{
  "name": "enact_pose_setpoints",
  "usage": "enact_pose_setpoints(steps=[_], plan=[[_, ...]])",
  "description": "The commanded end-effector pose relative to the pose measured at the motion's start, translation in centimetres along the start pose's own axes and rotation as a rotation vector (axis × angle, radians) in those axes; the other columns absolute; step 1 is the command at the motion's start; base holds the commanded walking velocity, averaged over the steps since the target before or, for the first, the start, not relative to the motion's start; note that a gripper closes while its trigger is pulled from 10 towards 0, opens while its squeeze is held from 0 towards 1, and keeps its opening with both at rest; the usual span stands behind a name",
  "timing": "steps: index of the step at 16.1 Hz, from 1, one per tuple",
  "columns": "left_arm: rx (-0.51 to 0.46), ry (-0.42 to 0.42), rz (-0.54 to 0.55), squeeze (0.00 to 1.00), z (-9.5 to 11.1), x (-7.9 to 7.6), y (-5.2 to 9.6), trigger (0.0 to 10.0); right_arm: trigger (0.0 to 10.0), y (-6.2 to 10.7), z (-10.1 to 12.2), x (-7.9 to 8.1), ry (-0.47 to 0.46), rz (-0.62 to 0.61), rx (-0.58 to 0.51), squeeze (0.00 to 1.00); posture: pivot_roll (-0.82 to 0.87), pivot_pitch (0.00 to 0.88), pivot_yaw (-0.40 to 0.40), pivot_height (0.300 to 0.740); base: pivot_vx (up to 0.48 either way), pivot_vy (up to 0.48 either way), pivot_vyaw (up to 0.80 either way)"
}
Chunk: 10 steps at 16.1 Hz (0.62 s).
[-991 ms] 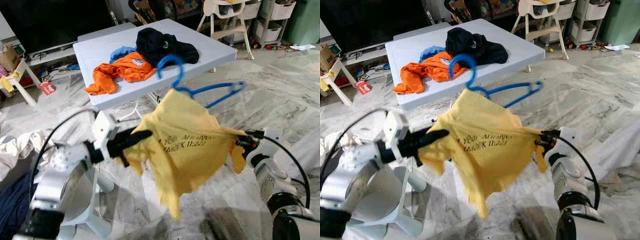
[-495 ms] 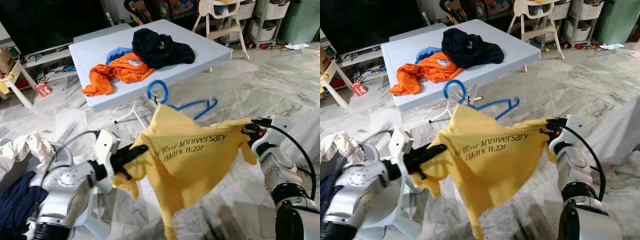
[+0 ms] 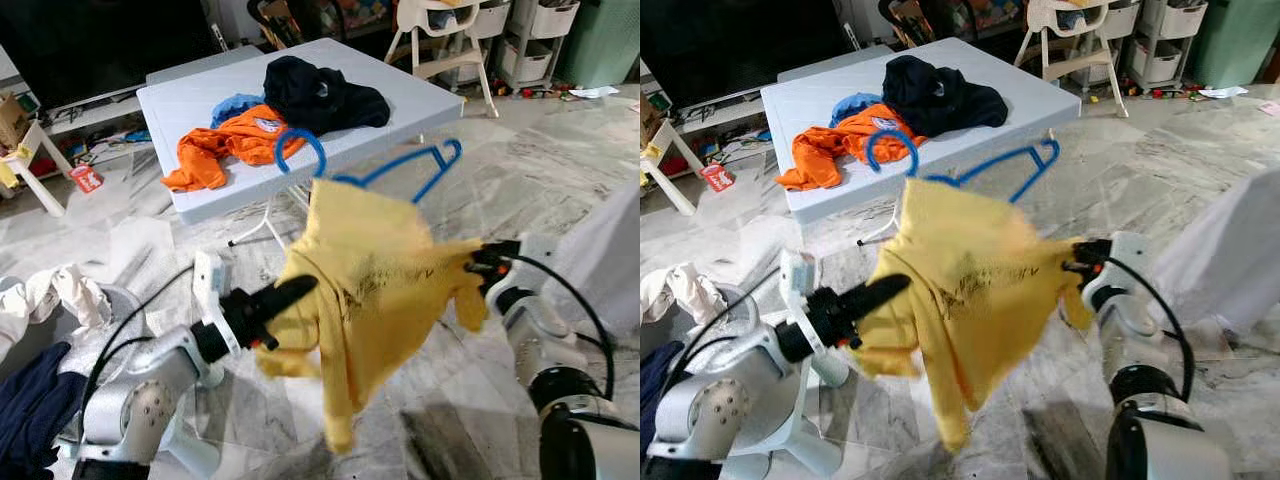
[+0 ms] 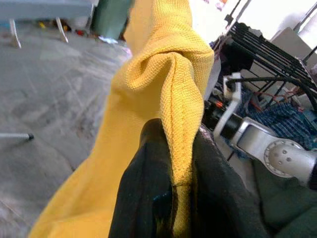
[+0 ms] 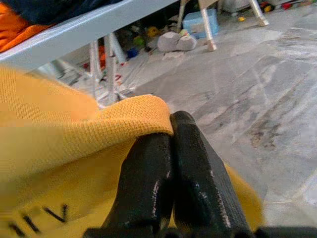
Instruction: Hang hanger
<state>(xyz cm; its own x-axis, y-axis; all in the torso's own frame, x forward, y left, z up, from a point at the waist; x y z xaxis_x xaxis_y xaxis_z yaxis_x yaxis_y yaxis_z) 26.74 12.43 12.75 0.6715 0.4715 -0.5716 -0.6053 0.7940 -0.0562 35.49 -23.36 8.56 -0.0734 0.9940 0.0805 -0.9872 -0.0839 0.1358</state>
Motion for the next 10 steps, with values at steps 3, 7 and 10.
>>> enact_pose_setpoints(steps=[3,7,10], plan=[[0.022,-0.085,-0.065,0.0,1.3,-0.8,0.0,0.0,10.0,0.5,-2.3,3.1,0.026,0.26,0.099,0.02,-0.09,0.033,0.098,0.74,0.0,0.0,0.0],[0.023,-0.212,-0.025,0.0,3.4,0.4,-0.1,0.0,10.0,2.9,-5.6,4.8,0.271,0.574,0.275,1.0,-0.09,0.035,0.098,0.74,0.0,0.0,0.0],[0.024,-0.261,-0.029,0.0,4.3,0.6,-0.2,0.0,10.0,4.8,-5.9,5.0,0.409,0.785,0.339,1.0,-0.09,0.039,0.1,0.74,0.0,0.0,0.0]])
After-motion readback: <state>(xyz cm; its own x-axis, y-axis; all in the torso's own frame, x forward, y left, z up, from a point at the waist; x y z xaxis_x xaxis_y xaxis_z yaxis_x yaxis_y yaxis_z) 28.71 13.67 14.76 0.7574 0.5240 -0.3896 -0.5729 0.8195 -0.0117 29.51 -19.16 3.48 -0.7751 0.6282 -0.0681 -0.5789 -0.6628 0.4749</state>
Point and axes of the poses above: a point about 5 cm out from each wrist's last joint towards the gripper, its own y axis pointing back from the gripper into the wrist, its own z axis along the axis of the wrist's last joint, x = y × z, the point moved 1 cm from there along -y, pointing out of the wrist towards the gripper, and after that the axes turned 6 degrees about y, right-handed, at the moved point
